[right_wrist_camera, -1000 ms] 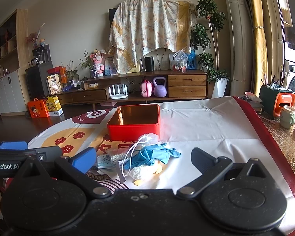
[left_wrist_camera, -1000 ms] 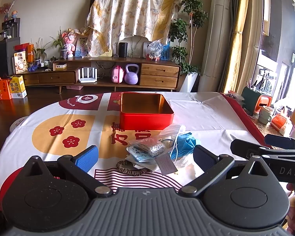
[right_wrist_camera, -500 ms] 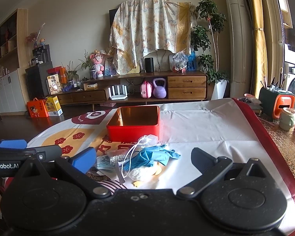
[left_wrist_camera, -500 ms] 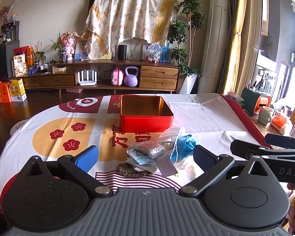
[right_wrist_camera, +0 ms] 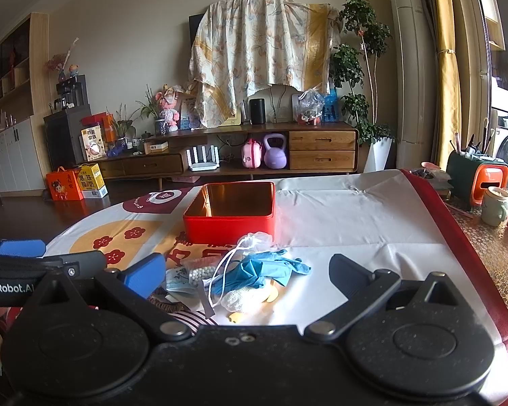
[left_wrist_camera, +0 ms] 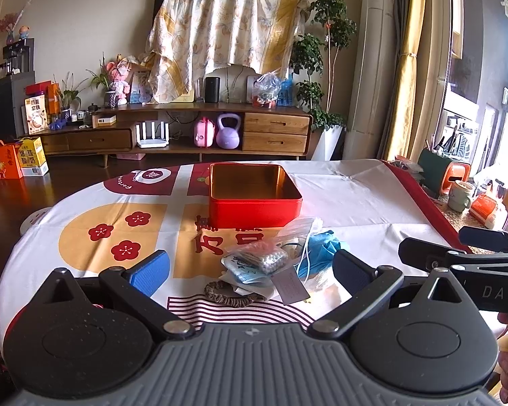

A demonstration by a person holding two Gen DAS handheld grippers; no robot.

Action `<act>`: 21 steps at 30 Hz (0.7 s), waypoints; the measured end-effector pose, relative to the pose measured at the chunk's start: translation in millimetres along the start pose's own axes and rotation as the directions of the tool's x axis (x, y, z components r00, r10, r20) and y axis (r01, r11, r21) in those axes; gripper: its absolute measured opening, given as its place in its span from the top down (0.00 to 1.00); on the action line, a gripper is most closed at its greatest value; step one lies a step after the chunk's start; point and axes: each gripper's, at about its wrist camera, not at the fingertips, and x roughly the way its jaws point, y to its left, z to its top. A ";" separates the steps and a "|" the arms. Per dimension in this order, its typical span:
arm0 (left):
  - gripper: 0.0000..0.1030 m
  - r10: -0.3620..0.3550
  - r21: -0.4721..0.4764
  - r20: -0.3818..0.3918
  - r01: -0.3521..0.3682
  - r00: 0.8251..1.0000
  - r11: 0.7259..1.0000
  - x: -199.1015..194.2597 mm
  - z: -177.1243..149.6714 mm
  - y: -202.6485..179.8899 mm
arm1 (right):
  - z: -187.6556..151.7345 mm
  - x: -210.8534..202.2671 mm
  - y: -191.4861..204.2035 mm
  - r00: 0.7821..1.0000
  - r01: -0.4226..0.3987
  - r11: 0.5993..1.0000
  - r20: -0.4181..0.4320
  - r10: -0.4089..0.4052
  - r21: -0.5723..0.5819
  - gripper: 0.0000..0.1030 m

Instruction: Organize soft objects

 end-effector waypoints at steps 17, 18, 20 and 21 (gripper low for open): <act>0.00 -0.044 -0.010 -0.063 0.044 0.997 0.999 48.3 -3.6 12.7 | 10.3 55.0 -17.4 0.996 -0.013 0.999 -0.086 0.011 -0.031 0.01; 0.00 -0.037 -0.005 -0.065 0.037 0.997 0.999 53.7 -2.4 13.4 | 10.1 60.4 -18.8 0.996 -0.015 0.999 -0.094 0.011 -0.035 0.03; 0.00 -0.028 -0.012 -0.065 0.027 0.998 1.000 64.5 -0.2 16.0 | 9.2 70.2 -21.0 0.994 -0.021 0.999 -0.109 0.016 -0.050 0.05; 0.00 -0.028 -0.019 -0.070 0.027 0.997 0.999 70.6 0.5 17.8 | 9.3 75.0 -22.9 0.993 -0.024 0.998 -0.117 0.017 -0.060 0.05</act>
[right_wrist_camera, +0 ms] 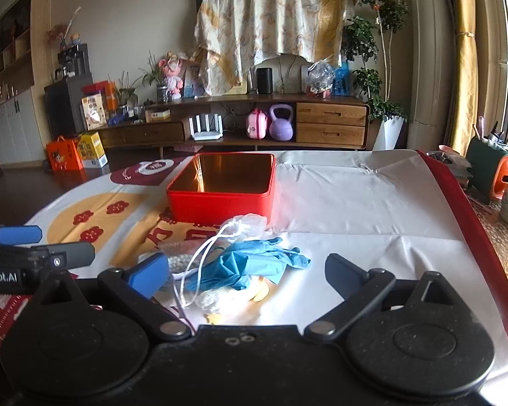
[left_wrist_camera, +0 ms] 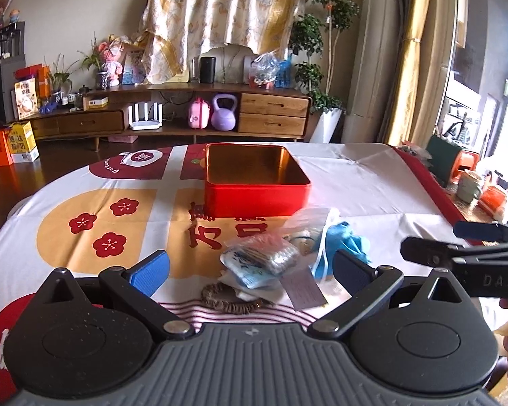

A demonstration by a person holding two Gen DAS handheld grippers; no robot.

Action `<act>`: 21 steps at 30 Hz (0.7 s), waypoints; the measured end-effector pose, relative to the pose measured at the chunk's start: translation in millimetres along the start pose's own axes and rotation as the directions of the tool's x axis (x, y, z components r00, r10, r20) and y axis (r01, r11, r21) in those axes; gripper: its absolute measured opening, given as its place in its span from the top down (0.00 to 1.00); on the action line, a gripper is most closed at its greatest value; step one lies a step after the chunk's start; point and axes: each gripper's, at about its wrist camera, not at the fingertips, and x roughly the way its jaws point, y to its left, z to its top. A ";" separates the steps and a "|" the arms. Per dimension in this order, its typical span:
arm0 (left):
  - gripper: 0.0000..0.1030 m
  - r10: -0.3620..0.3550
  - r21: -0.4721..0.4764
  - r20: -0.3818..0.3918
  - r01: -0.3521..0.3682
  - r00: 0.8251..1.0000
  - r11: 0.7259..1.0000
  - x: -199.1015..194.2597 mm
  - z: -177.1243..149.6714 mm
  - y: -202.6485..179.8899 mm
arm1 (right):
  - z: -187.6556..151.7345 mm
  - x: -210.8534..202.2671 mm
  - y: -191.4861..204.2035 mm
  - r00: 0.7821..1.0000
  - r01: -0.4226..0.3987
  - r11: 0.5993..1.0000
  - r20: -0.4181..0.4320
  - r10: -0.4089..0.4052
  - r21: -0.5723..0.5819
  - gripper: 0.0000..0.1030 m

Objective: Organize soft objects
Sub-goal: 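Grasp the cotton swab bag with the left tool while the right tool grasps the blue gloves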

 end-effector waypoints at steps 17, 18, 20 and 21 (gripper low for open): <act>0.06 0.027 0.043 -0.101 -0.023 0.994 0.999 104.5 22.8 -4.5 | 1.4 71.0 -8.1 0.988 -0.087 0.990 -0.135 0.072 -0.113 0.29; 0.06 0.026 0.050 -0.107 -0.021 0.994 0.999 109.3 22.3 -6.1 | 1.2 73.5 -8.8 0.987 -0.092 0.989 -0.141 0.075 -0.117 0.31; 0.09 0.017 0.065 -0.120 -0.010 0.993 0.998 117.4 21.1 -9.5 | 2.0 79.0 -9.9 0.985 -0.101 0.986 -0.151 0.081 -0.131 0.39; 0.10 0.010 0.079 -0.125 -0.001 0.992 0.997 120.8 20.3 -11.8 | 2.0 81.4 -10.4 0.984 -0.104 0.986 -0.155 0.083 -0.134 0.43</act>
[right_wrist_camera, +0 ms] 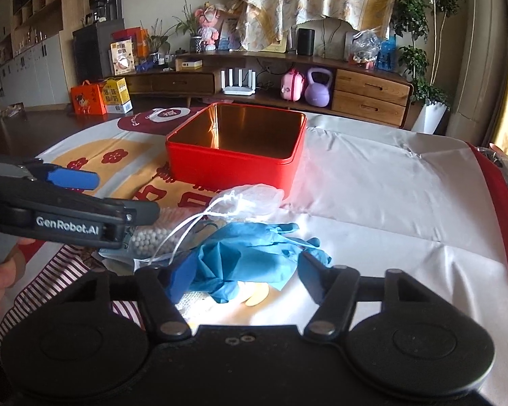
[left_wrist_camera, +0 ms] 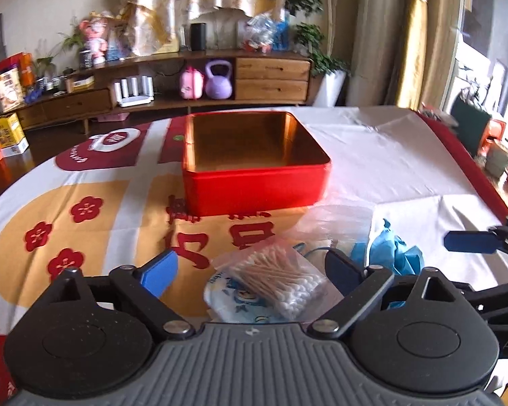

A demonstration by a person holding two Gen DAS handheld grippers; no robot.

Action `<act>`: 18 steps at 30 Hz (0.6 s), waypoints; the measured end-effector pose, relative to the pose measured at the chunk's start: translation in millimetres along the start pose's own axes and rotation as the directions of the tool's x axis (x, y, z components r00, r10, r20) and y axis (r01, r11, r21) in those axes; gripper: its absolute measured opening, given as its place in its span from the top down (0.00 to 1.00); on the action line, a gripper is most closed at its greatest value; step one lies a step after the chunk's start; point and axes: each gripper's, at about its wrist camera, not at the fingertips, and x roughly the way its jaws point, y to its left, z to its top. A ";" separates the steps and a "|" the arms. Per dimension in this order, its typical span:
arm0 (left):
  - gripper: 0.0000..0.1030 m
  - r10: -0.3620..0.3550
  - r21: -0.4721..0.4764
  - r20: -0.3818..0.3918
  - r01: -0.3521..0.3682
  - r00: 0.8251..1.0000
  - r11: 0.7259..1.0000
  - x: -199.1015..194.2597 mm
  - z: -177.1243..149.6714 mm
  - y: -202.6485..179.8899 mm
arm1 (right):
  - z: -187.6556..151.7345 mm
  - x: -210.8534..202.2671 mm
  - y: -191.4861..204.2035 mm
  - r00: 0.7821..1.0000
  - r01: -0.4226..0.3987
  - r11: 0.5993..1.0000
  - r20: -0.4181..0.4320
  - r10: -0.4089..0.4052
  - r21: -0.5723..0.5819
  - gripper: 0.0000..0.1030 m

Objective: Organize soft objects
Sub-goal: 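Grasp the cotton swab bag with the left tool while the right tool grasps the blue gloves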

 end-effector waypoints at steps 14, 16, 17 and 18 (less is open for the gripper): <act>0.32 -0.077 0.011 -0.107 0.079 0.991 0.997 36.2 -6.8 -5.5 | -4.1 15.3 -4.6 0.997 -0.059 0.998 -0.038 0.060 0.013 0.72; 0.41 -0.087 0.007 -0.114 0.088 0.990 0.996 37.6 -7.8 -6.2 | -5.2 14.6 -5.1 0.997 -0.063 0.998 -0.034 0.064 0.019 0.77; 0.44 -0.090 0.005 -0.116 0.091 0.989 0.996 37.6 -7.6 -6.6 | -5.5 14.0 -5.2 0.997 -0.066 0.998 -0.033 0.066 0.021 0.81; 0.46 -0.093 0.007 -0.113 0.094 0.989 0.996 37.2 -8.0 -7.0 | -5.6 13.5 -5.2 0.997 -0.068 0.997 -0.031 0.069 0.021 0.83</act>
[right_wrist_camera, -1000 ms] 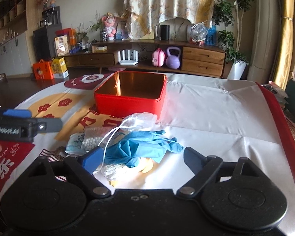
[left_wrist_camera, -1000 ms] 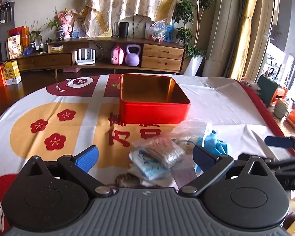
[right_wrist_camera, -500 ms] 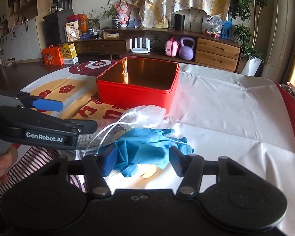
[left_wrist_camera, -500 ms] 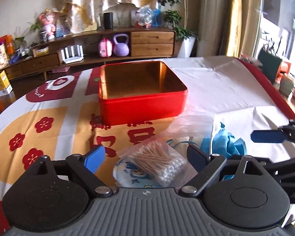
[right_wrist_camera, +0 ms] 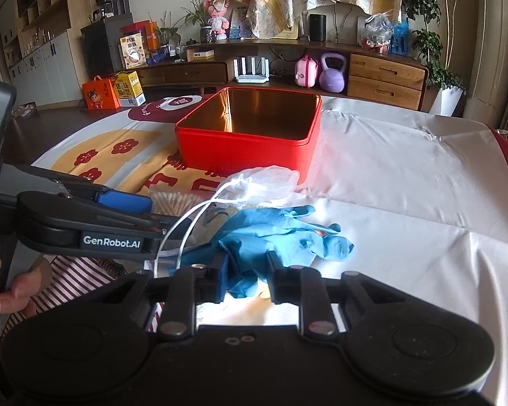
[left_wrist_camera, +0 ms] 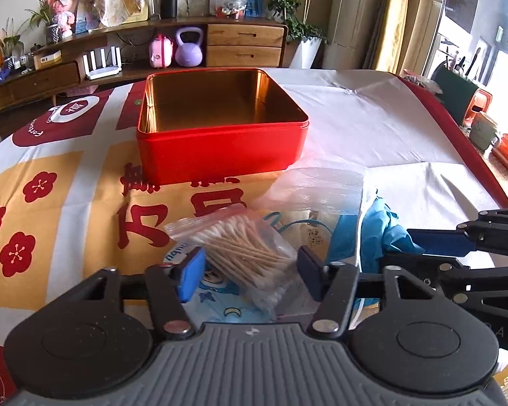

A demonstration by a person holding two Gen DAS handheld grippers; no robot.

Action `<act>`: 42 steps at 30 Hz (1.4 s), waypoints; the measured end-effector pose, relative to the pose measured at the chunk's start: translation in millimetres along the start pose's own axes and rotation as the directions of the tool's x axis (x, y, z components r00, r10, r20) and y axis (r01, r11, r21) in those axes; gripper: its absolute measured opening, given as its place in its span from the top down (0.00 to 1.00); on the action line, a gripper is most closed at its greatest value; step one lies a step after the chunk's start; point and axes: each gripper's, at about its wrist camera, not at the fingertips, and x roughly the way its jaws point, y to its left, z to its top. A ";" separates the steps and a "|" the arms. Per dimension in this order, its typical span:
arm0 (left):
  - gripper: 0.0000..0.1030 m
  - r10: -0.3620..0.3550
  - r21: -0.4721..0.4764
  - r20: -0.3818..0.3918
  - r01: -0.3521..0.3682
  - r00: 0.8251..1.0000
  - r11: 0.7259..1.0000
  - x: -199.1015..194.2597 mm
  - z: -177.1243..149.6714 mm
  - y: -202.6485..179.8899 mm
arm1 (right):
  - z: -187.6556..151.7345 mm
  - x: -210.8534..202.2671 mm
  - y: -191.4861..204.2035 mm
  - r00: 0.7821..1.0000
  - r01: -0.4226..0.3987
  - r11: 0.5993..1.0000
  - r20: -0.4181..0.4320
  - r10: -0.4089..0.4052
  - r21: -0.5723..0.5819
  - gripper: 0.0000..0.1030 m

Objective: Organize soft objects
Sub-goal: 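Grasp the cotton swab bag with the left tool while the right tool grasps the blue gloves, then carry the swab bag with the left tool while the right tool carries the gloves into the red tin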

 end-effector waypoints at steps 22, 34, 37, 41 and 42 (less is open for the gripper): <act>0.89 0.025 -0.001 0.085 -0.025 0.996 1.000 -27.9 7.2 15.4 | 18.3 -45.4 -16.0 0.990 0.073 0.996 0.115 -0.077 0.041 0.96; 0.89 -0.006 -0.035 0.133 0.010 0.991 0.999 -62.6 35.3 26.4 | 52.8 -68.7 -23.2 0.986 0.053 0.998 0.158 -0.055 0.020 0.96; 0.89 -0.020 -0.031 0.142 0.025 0.990 0.999 -65.8 45.2 27.7 | 67.3 -69.5 -24.6 0.984 0.050 0.999 0.169 -0.049 -0.003 0.96; 0.89 -0.031 -0.023 0.156 0.035 0.987 0.999 -67.1 60.5 30.6 | 88.6 -67.1 -24.5 0.982 0.040 0.999 0.184 -0.033 -0.034 0.96; 0.89 -0.030 -0.020 0.161 0.034 0.986 0.999 -67.2 64.9 31.2 | 93.6 -65.6 -24.6 0.982 0.035 0.999 0.186 -0.027 -0.040 0.96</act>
